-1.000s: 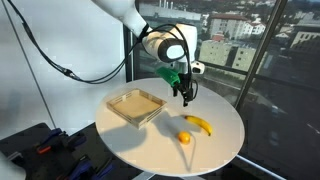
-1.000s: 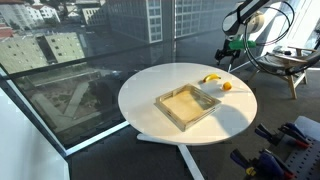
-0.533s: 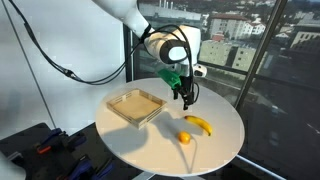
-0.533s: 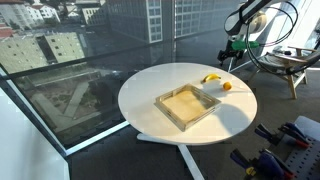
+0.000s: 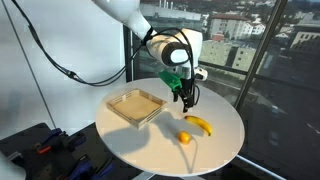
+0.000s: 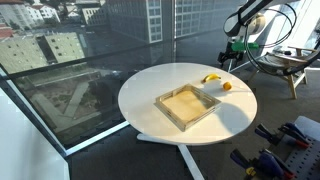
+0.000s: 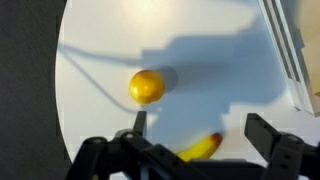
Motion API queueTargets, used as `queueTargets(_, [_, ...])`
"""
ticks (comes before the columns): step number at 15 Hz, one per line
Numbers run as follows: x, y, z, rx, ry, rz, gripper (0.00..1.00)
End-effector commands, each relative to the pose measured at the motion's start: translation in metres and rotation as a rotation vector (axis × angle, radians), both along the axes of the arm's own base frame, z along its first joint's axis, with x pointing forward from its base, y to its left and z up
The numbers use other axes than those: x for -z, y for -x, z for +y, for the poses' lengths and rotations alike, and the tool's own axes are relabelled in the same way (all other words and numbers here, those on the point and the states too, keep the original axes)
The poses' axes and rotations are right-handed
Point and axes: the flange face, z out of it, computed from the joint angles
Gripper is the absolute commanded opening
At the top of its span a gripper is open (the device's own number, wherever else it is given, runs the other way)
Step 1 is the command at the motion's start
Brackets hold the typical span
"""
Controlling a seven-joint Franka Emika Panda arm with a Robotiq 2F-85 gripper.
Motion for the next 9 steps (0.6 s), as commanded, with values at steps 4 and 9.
queueTargets(4, [0.011,-0.012,-0.018,0.037,-0.015,0.002,1.0])
queueTargets(9, [0.02,-0.011,-0.032,0.056,-0.011,0.007,1.0])
